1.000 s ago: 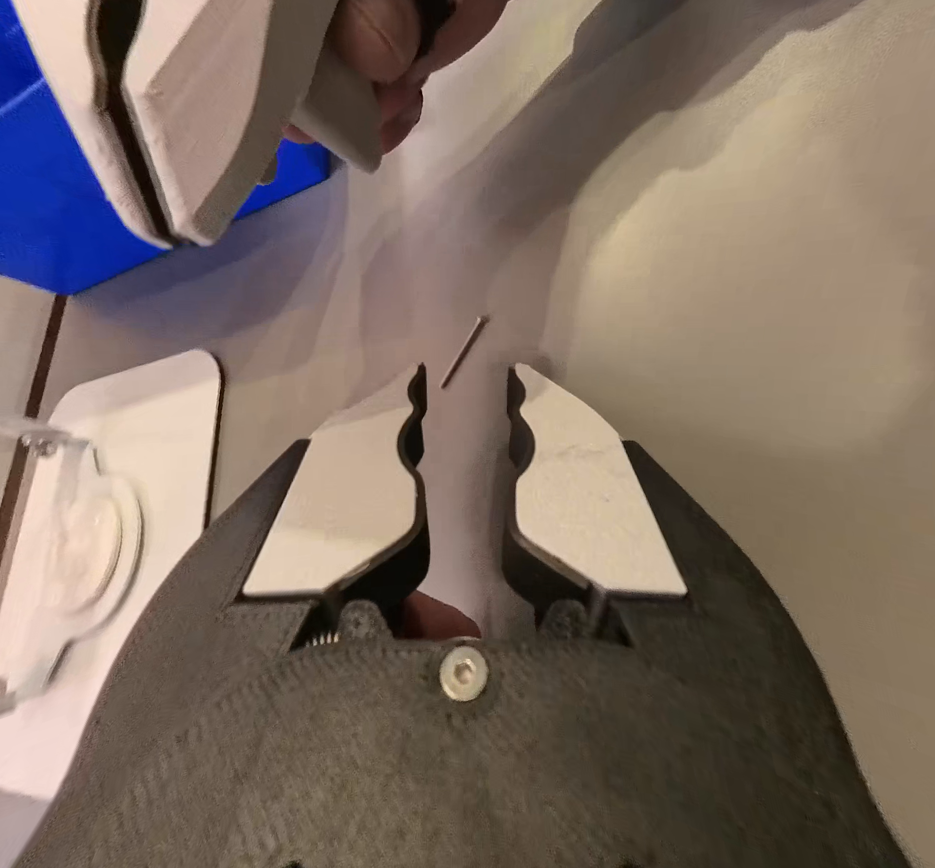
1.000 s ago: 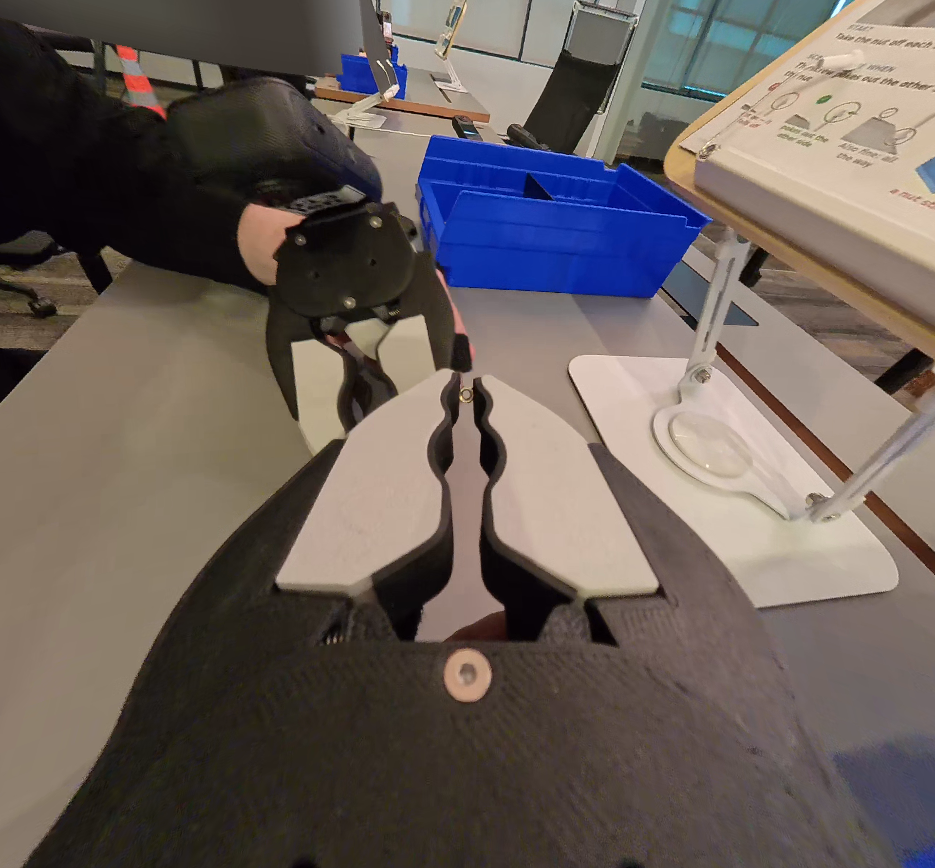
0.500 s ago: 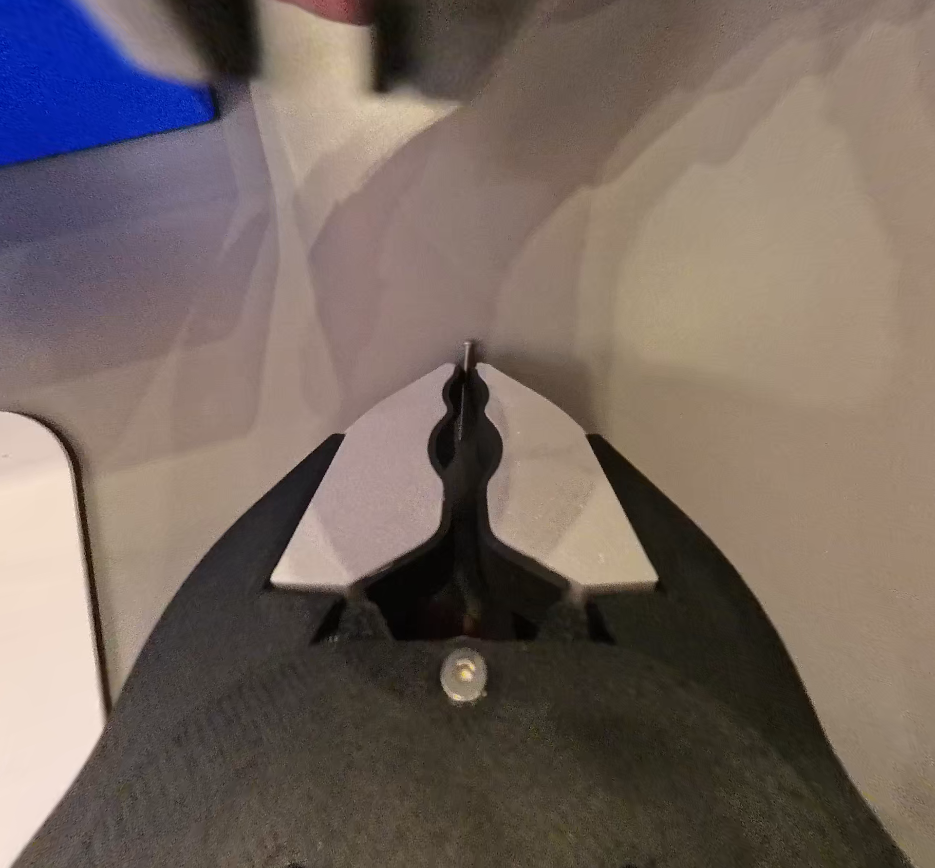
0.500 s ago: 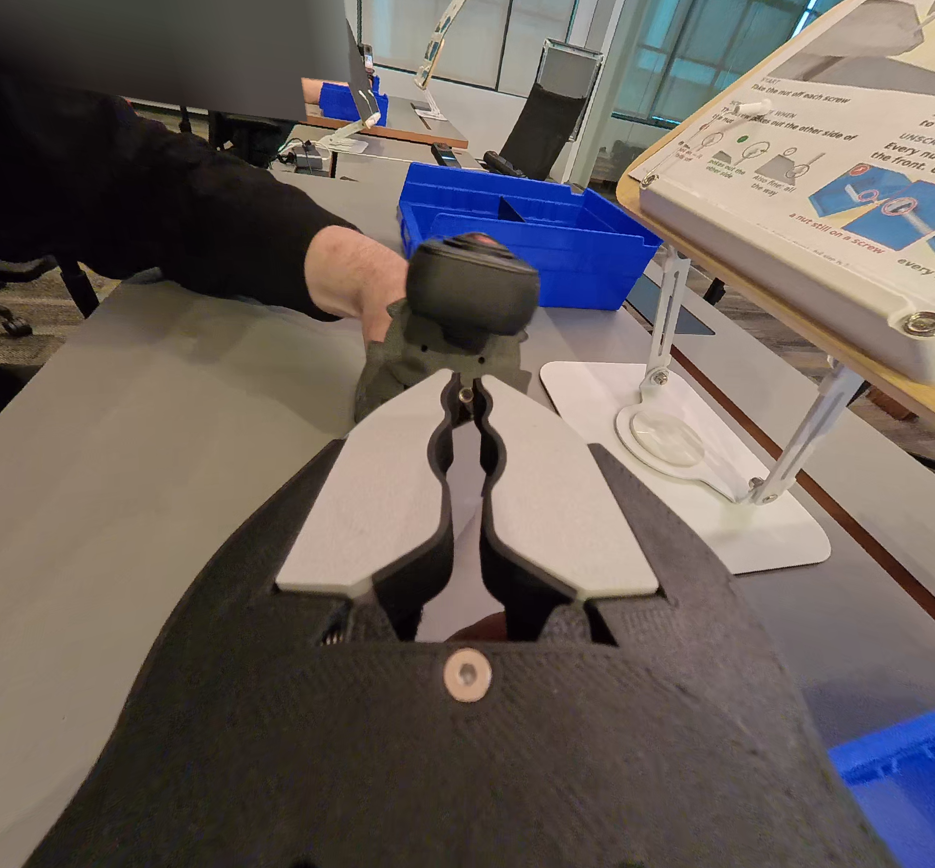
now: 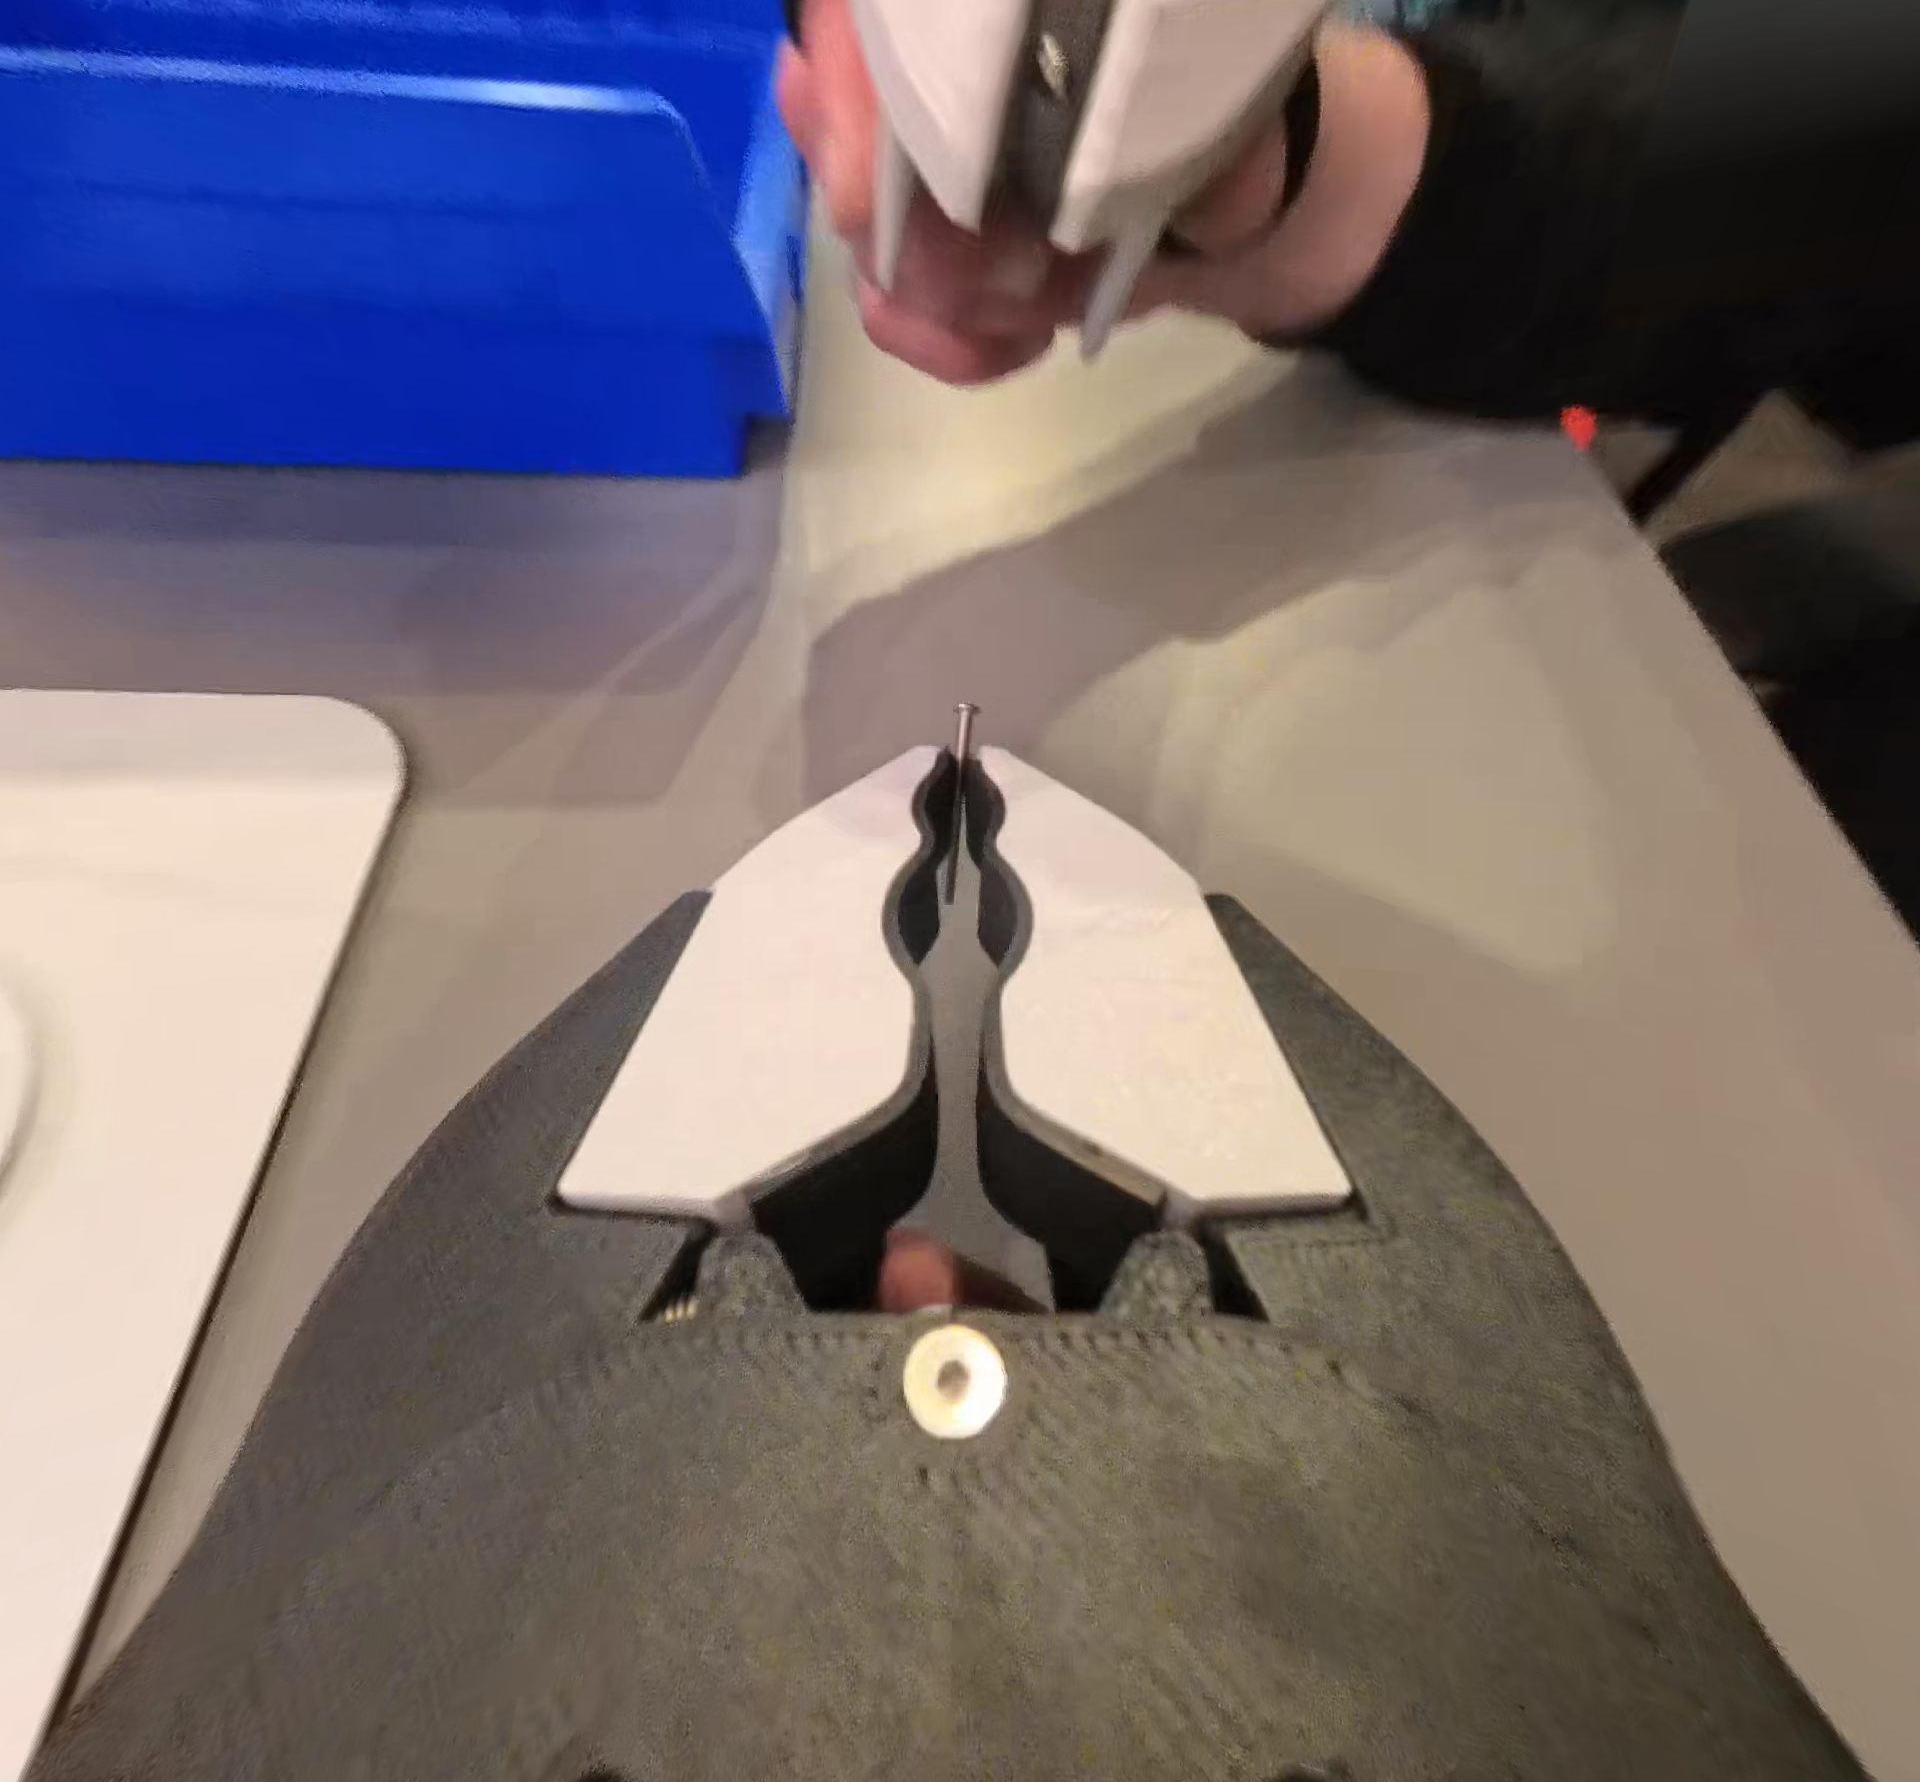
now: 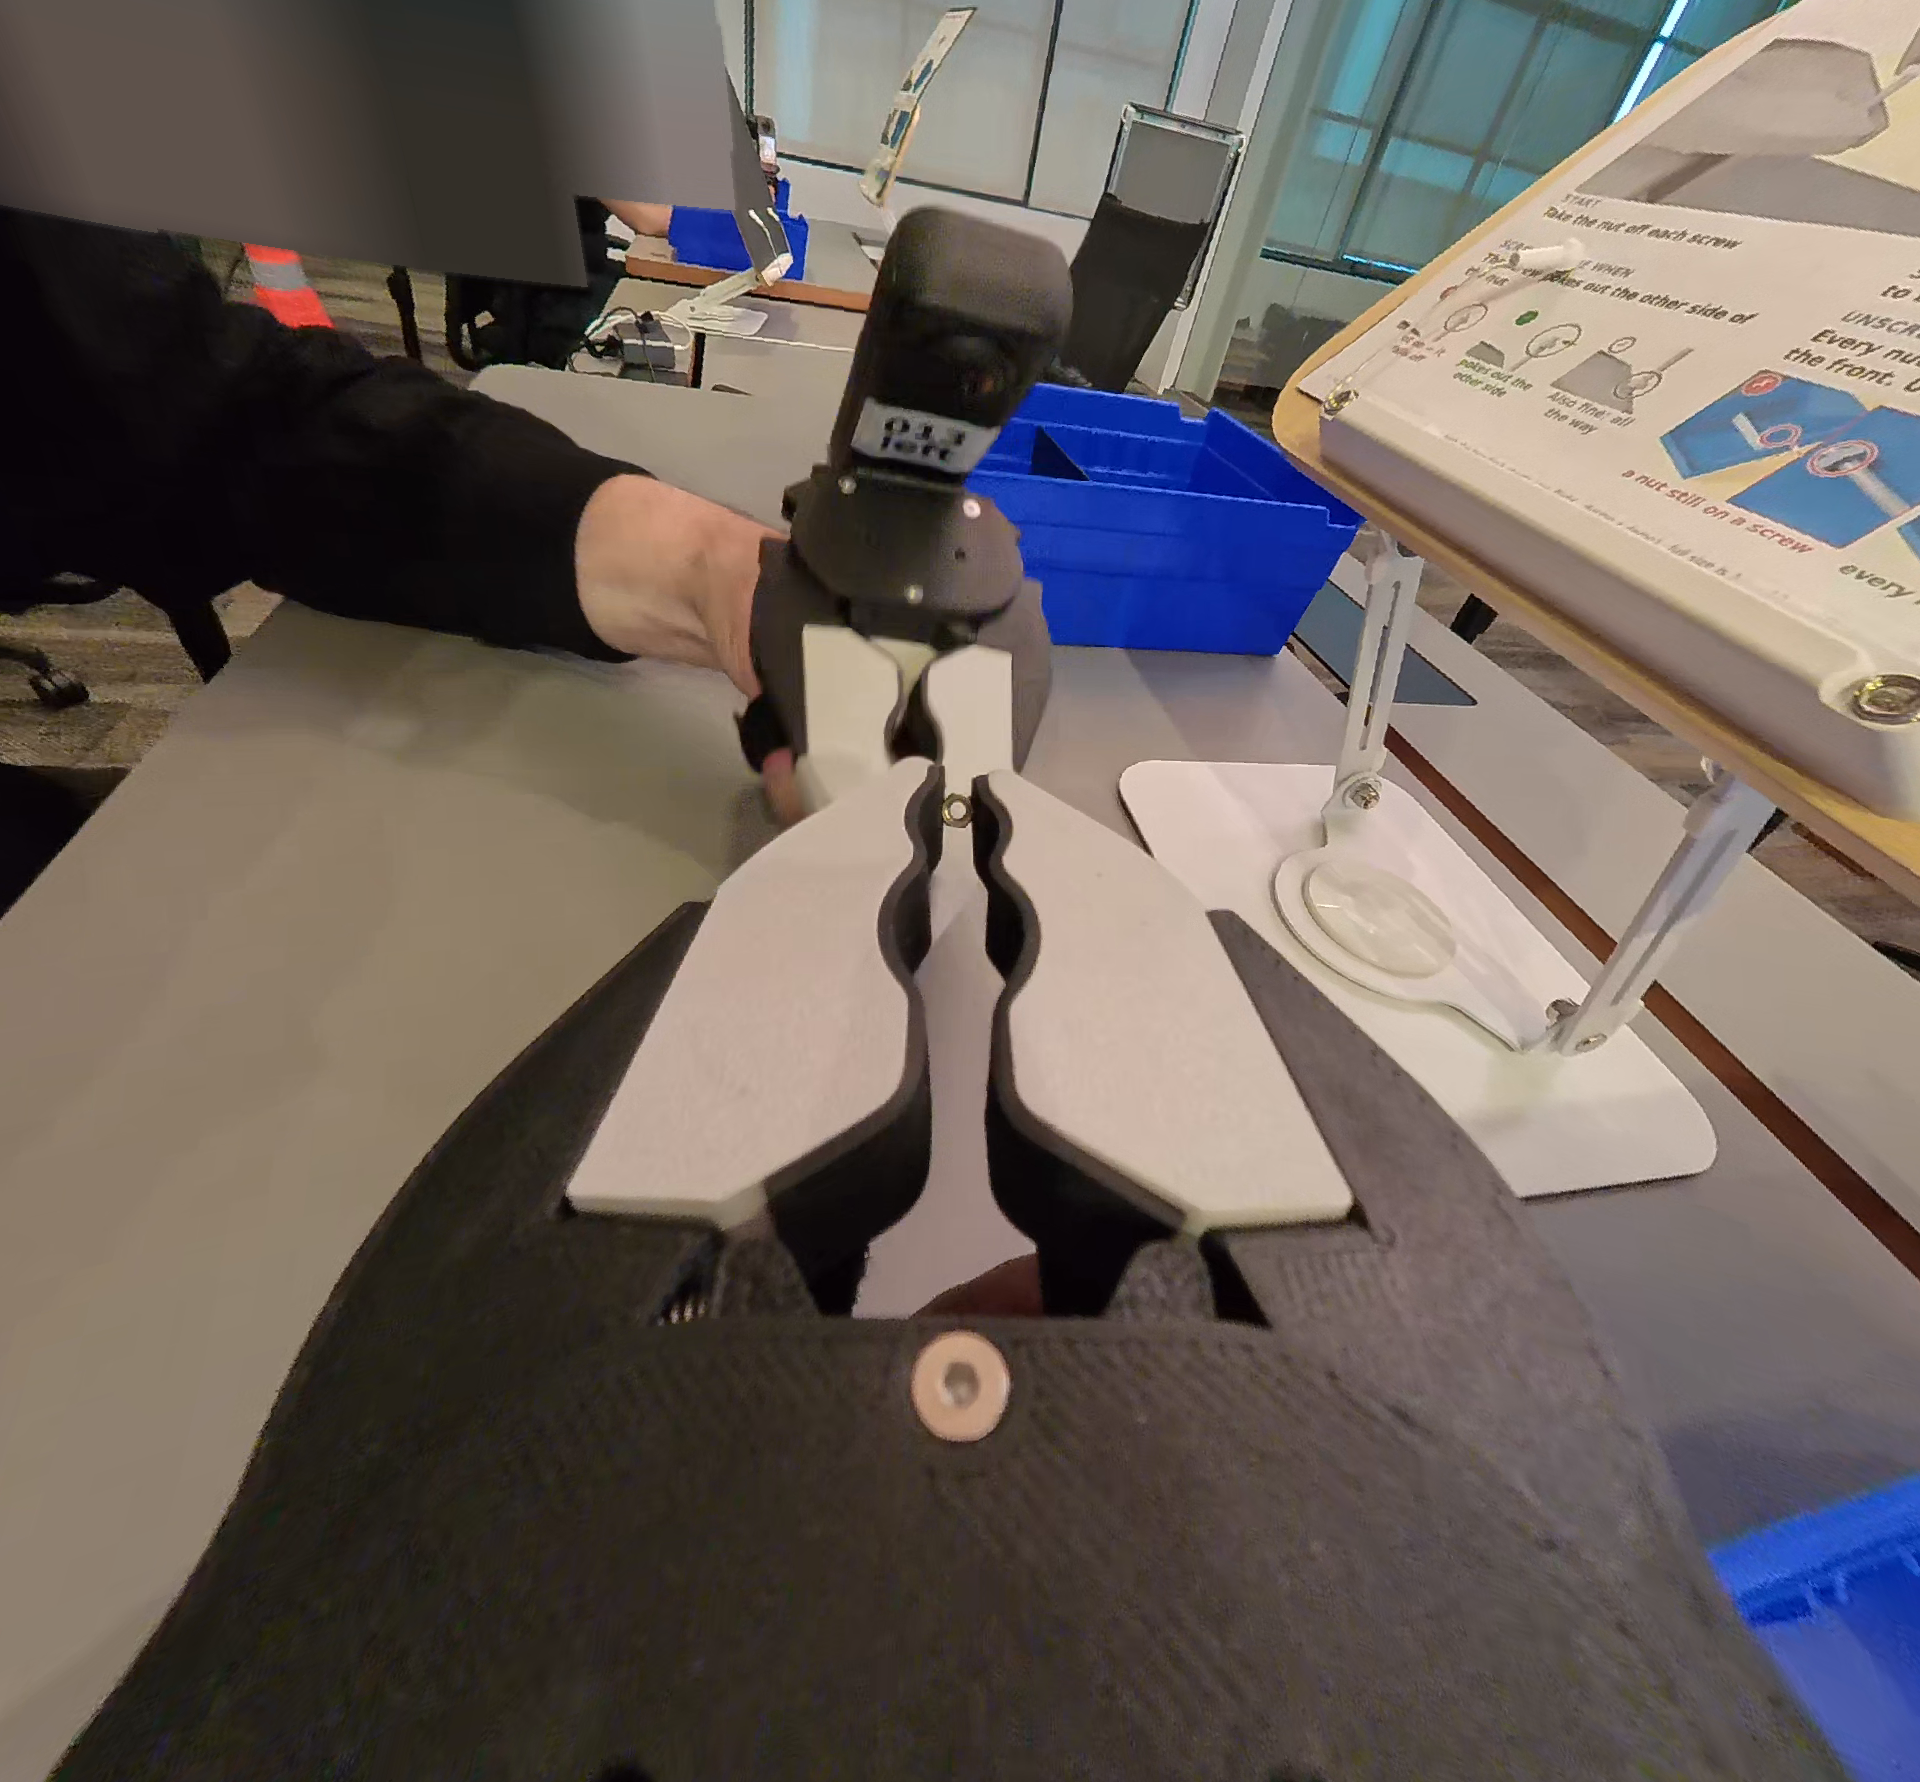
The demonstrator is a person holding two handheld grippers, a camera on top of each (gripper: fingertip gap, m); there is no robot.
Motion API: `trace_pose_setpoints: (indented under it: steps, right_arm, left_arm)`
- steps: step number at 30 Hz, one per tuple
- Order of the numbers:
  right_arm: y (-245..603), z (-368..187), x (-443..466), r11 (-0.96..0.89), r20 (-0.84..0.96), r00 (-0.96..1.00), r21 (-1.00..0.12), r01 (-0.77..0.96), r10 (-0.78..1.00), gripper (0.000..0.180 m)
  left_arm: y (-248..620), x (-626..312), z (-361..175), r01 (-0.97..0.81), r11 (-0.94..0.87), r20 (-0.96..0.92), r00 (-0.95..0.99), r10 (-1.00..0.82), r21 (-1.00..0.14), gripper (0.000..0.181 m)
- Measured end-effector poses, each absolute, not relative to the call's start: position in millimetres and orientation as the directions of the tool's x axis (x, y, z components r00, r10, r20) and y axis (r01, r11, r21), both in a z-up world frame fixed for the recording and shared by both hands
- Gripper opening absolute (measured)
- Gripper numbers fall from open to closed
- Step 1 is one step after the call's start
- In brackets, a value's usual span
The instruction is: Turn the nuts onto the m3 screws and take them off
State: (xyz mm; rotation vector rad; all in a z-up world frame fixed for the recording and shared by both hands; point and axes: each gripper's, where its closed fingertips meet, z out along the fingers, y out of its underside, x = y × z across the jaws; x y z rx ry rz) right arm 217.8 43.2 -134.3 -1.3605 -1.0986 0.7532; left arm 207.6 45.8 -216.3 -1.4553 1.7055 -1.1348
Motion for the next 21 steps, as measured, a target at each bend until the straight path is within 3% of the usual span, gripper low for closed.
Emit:
trace_pose_setpoints:
  steps: [4, 9, 15, 21]
  right_arm:
    - [39, -136, 211, 0.092, 0.148, 0.332, -0.980, 0.178, 0.932, 0.005]
    - [35, -156, 187, 0.052, 0.133, 0.302, -0.964, 0.261, 0.944, 0.005]
    - [25, -189, 175, -0.005, 0.091, 0.237, -0.926, 0.377, 0.967, 0.005]
    - [5, -249, 168, -0.068, 0.027, 0.137, -0.762, 0.644, 0.990, 0.005]
  left_arm:
    - [53, 184, -166, -0.162, -0.160, 0.184, -0.148, -0.972, -0.974, 0.001]
    - [47, 169, -136, 0.051, -0.293, 0.281, -0.165, -0.945, -0.955, 0.000]
    - [47, 158, -130, 0.126, -0.336, 0.316, -0.154, -0.936, -0.934, 0.001]
    - [44, 151, -128, 0.180, -0.376, 0.348, -0.168, -0.922, -0.909, 0.001]
